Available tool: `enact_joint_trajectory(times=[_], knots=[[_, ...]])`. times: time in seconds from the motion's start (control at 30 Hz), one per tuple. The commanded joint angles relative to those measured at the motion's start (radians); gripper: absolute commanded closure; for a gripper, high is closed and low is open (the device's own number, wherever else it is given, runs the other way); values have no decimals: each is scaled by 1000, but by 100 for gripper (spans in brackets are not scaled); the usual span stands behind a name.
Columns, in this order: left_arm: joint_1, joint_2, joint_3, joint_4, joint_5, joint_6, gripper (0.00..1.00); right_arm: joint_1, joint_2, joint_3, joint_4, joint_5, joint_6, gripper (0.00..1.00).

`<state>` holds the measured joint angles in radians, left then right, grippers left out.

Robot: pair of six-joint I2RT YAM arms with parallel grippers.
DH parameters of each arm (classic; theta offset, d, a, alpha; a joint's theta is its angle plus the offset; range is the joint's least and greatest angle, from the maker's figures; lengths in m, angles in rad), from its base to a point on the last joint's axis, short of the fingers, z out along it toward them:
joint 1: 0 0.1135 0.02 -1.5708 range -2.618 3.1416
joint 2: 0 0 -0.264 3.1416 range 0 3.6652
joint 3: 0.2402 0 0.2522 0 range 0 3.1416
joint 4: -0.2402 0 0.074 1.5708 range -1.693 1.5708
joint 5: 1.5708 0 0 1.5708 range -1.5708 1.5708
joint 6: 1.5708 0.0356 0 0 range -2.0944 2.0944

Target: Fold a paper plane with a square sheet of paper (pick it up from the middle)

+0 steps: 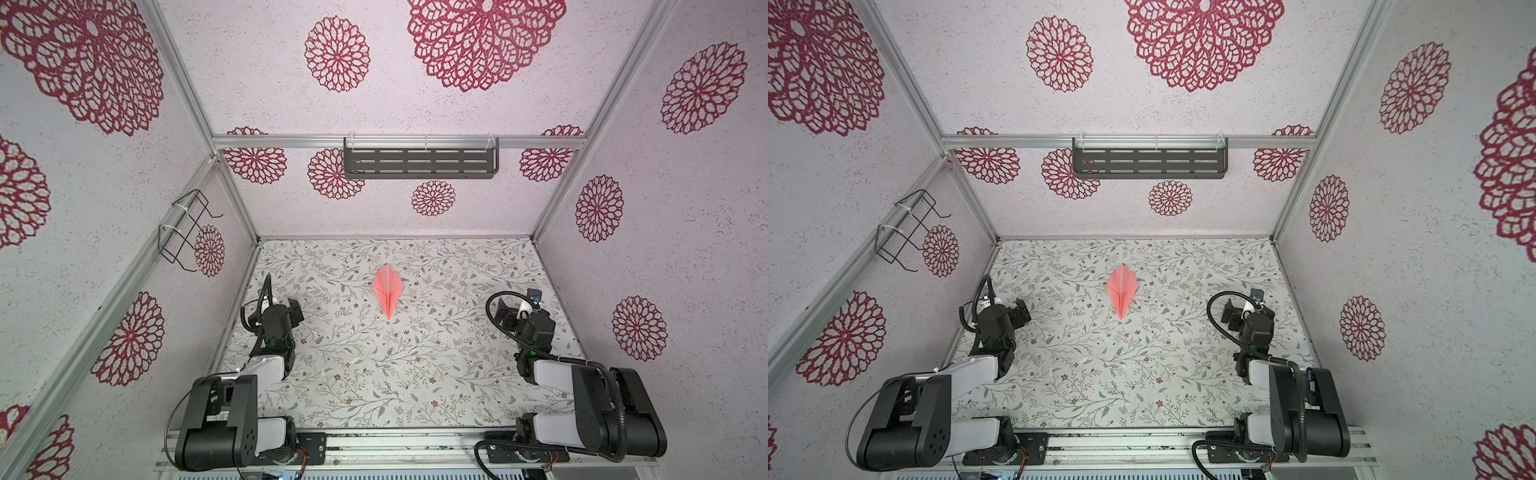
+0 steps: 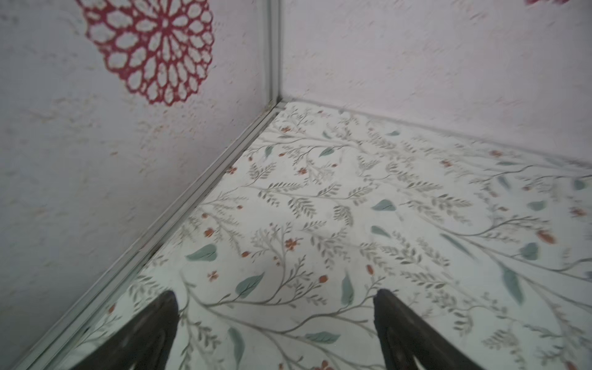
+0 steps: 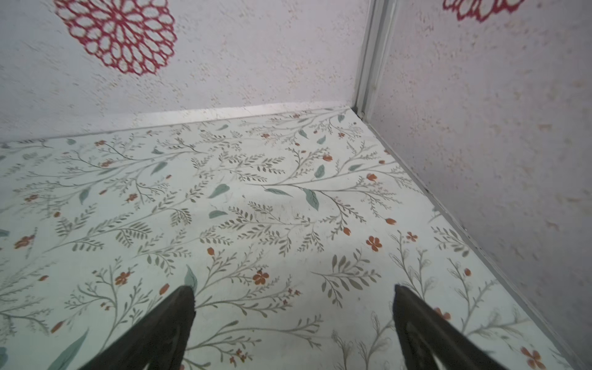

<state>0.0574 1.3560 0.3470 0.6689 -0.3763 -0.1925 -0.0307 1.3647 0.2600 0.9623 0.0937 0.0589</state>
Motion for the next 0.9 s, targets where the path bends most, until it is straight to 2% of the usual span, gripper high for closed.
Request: enact_joint_trajectory(times=[0.0, 0.2, 0.33, 0.4, 0.87], knots=[[40, 80, -21, 282, 148, 71, 2, -8, 47, -19, 163, -106, -30, 1], [48, 198, 17, 334, 146, 61, 2, -11, 162, -21, 265, -114, -30, 1], [51, 193, 73, 208, 119, 47, 2, -5, 167, -8, 229, -88, -38, 1], [53, 197, 76, 205, 123, 47, 3, 6, 169, -6, 234, -43, -26, 1], [57, 200, 86, 189, 128, 44, 3, 26, 171, 6, 214, 1, -41, 1]])
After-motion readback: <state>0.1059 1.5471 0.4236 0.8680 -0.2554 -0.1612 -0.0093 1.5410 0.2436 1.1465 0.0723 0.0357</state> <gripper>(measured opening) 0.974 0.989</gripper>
